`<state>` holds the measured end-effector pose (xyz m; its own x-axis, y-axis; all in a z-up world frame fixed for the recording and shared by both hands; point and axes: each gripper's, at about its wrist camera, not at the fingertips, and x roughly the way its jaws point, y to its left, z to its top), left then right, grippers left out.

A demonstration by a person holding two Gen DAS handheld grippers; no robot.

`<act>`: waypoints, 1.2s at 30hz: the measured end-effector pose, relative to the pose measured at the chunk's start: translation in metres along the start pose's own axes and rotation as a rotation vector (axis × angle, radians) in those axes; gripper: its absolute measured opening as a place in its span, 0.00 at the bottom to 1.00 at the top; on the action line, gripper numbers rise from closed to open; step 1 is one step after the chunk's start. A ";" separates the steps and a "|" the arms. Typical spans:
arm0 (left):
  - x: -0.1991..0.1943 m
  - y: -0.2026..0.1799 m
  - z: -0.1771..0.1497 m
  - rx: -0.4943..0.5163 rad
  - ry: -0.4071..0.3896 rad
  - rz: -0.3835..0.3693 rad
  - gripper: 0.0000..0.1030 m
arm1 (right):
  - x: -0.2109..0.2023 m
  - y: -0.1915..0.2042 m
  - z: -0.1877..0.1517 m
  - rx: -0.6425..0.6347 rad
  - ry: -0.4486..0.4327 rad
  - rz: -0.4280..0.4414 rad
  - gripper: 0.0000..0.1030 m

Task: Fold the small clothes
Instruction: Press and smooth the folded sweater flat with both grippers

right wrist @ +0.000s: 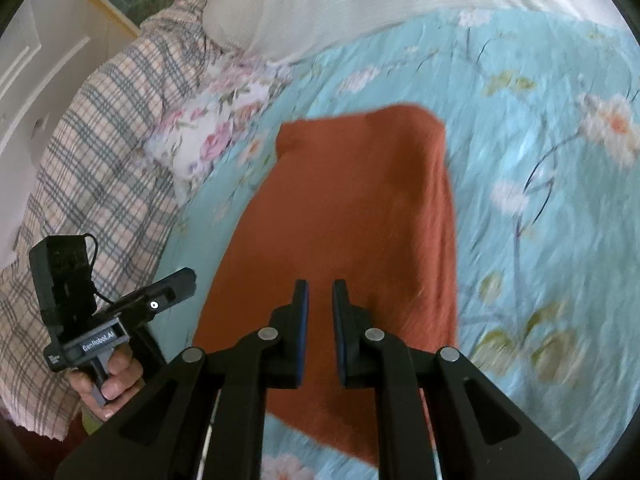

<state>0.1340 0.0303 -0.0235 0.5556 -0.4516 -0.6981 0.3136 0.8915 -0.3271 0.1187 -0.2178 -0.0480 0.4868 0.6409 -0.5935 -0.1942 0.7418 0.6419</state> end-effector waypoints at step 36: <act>0.022 -0.002 -0.046 0.037 0.074 0.105 0.32 | 0.028 -0.052 0.059 0.105 -0.091 -0.201 0.03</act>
<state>0.1103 0.0201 -0.0676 0.5287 -0.3504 -0.7731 0.2857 0.9311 -0.2267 0.1929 -0.2502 -0.0691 0.5824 0.4588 -0.6710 0.0015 0.8249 0.5653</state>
